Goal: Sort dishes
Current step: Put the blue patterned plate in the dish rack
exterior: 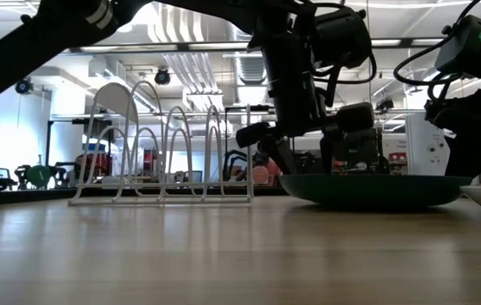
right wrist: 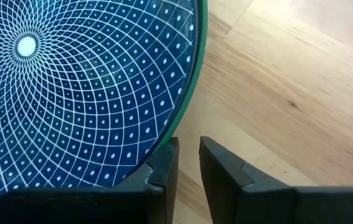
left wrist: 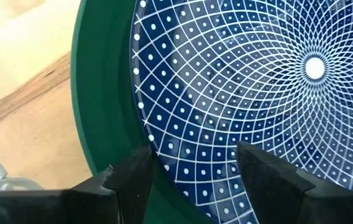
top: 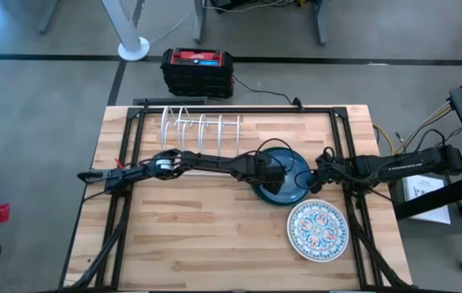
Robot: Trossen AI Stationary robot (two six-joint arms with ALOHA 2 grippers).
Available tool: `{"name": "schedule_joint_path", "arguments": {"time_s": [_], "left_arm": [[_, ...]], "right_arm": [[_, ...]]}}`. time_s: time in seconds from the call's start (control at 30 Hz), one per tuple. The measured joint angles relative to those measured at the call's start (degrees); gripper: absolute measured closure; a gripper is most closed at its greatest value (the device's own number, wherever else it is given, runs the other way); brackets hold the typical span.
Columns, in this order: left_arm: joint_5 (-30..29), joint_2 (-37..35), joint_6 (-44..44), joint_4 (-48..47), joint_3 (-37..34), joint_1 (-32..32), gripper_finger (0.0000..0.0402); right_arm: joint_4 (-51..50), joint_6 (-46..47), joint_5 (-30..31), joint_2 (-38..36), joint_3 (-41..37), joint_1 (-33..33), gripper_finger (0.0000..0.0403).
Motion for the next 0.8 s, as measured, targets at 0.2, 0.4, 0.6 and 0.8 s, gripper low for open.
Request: {"name": "schedule_joint_path", "arguments": {"time_s": [0.2, 0.4, 0.6, 0.8], "left_arm": [[0.0, -0.06, 0.02, -0.11, 0.02, 0.0, 0.0184], [-1.27, -0.06, -0.02, -1.51, 0.15, 0.0, 0.0184], [-1.6, -0.06, 0.06, -2.77, 1.89, 0.0, 0.0184], [-3.3, -0.21, 1.54, -4.35, 5.28, 0.02, 0.0184]], "right_arm": [[0.04, 0.0, -0.05, 0.0, -0.04, 0.0, 0.0342], [0.64, 0.02, -0.46, -0.04, -0.04, 0.04, 0.0332], [0.27, 0.02, -0.5, -0.04, -0.04, 0.04, 0.0325], [-0.28, 0.02, -0.7, -0.04, -0.04, 0.04, 0.032]]}}
